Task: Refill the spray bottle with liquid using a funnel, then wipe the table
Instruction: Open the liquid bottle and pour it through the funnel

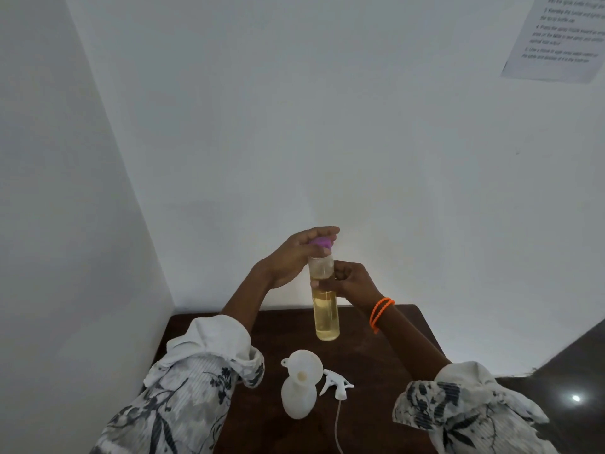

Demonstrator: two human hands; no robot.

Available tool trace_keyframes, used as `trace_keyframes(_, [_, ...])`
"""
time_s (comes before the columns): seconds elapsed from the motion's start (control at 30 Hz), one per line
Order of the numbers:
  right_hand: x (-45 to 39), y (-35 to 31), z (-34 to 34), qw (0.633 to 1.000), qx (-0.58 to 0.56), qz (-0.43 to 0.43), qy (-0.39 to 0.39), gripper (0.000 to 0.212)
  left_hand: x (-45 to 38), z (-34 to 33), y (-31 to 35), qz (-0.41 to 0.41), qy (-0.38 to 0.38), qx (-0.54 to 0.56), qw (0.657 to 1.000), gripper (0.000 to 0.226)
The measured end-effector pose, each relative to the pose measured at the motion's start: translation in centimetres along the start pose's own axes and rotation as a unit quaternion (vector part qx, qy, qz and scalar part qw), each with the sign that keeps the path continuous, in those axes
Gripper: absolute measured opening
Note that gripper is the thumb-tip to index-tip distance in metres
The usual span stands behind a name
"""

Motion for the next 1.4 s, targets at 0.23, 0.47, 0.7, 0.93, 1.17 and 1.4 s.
trace_keyframes(0.23, [-0.6, 0.6, 0.1, 0.997, 0.071, 0.002, -0.004, 0.036, -0.1, 1.5, -1.0, -0.004, 0.208, -0.054, 0.977, 0.04])
trace_keyframes(0.47, [-0.1, 1.9, 0.4, 0.995, 0.103, 0.004, -0.011, 0.036, 0.4, 3.6, -3.9, 0.062, 0.315, 0.151, 0.935, 0.009])
trace_keyframes(0.7, [1.2, 5.0, 1.8, 0.986, 0.166, -0.009, -0.011, 0.042, 4.1, 5.2, -11.4, 0.197, 0.307, 0.143, 0.92, 0.013])
trace_keyframes(0.93, [3.5, 9.2, 1.9, 0.974, 0.223, -0.033, -0.037, 0.035, 9.0, 4.3, -19.5, 0.33, 0.239, 0.008, 0.913, 0.039])
trace_keyframes(1.17, [5.4, 12.2, 1.1, 0.952, 0.29, -0.038, -0.094, 0.057, 12.1, 2.7, -22.9, 0.362, 0.204, -0.043, 0.909, 0.05])
trace_keyframes(1.4, [6.8, 13.6, 0.4, 0.923, 0.358, -0.064, -0.127, 0.064, 14.3, 0.9, -24.1, 0.38, 0.156, -0.038, 0.911, 0.042])
Point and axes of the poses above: each hand's wrist, its own x-axis away from the middle knuckle, its own z-axis out of the back of the hand, y = z × x, the point moved 5 cm from there along -x, towards the middle knuckle, and after that the axes turned 8 degrees about -x, right-handed, at the moved point
